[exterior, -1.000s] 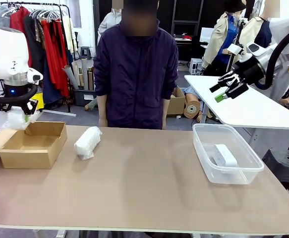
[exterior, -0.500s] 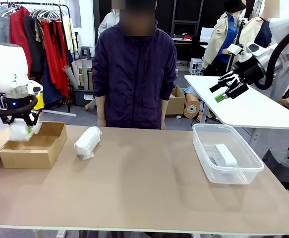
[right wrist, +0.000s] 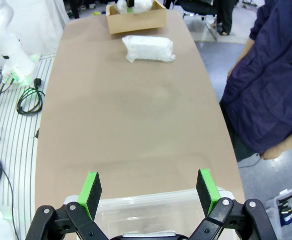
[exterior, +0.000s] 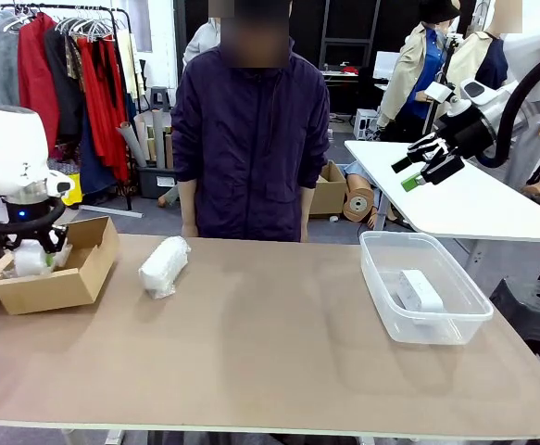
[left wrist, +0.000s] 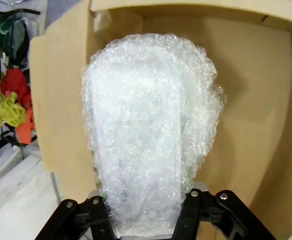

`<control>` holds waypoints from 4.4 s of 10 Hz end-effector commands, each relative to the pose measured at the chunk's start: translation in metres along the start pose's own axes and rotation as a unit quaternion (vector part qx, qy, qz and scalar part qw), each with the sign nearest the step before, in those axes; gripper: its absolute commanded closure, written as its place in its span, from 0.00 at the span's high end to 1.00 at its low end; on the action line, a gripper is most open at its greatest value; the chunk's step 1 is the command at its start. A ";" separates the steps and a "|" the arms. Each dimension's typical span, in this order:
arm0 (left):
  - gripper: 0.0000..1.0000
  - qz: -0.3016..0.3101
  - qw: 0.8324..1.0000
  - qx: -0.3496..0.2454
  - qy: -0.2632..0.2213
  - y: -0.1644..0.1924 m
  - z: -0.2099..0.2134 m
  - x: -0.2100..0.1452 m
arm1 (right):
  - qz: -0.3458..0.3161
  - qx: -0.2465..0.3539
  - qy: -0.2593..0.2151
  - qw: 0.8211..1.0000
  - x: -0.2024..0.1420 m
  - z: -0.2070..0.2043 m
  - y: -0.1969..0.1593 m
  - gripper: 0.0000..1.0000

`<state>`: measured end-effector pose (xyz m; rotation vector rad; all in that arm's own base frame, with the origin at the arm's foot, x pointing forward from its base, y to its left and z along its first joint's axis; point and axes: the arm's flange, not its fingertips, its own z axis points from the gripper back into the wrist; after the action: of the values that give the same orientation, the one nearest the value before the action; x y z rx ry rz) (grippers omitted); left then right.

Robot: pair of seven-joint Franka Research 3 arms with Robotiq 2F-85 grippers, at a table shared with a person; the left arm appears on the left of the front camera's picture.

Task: Separate and place wrapped and unwrapped clocks.
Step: If the picked Digital clock is wrapped, place it in the Package Box ; if not, place it in the Organizing box, then pick up the Digital clock indicated by the person.

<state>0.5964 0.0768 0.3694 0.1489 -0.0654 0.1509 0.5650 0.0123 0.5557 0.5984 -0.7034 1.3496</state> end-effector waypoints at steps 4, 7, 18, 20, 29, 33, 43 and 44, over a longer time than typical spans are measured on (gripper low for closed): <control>0.00 -0.011 1.000 -0.016 0.000 -0.001 -0.011 0.005 | 0.002 0.001 0.000 1.000 0.001 0.000 0.001 1.00; 0.56 -0.022 0.999 -0.031 -0.006 -0.004 -0.010 0.007 | 0.002 0.001 0.000 1.000 0.001 0.000 0.001 1.00; 1.00 -0.053 0.998 -0.020 -0.033 -0.032 0.067 -0.012 | 0.002 0.001 0.000 1.000 0.001 0.000 0.001 1.00; 1.00 -0.050 0.998 -0.020 -0.036 -0.034 0.065 -0.006 | 0.002 0.001 0.000 1.000 0.001 0.000 0.001 1.00; 1.00 -0.144 0.989 0.017 0.024 -0.034 0.070 -0.011 | 0.002 0.001 0.000 1.000 0.001 0.000 0.001 1.00; 1.00 -0.350 0.934 0.004 0.073 -0.033 0.123 -0.026 | 0.002 0.001 0.000 1.000 0.001 0.000 0.001 1.00; 1.00 -0.710 0.634 -0.244 -0.185 -0.001 0.244 -0.052 | 0.002 0.001 0.000 1.000 0.001 0.000 0.001 1.00; 1.00 -0.711 0.616 -0.263 -0.215 0.005 0.244 -0.050 | 0.002 0.001 0.000 1.000 0.001 0.000 0.001 1.00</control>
<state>0.5263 0.0292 0.6075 -0.3293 -0.3965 -1.5208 0.5650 0.0123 0.5556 0.5985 -0.7033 1.3496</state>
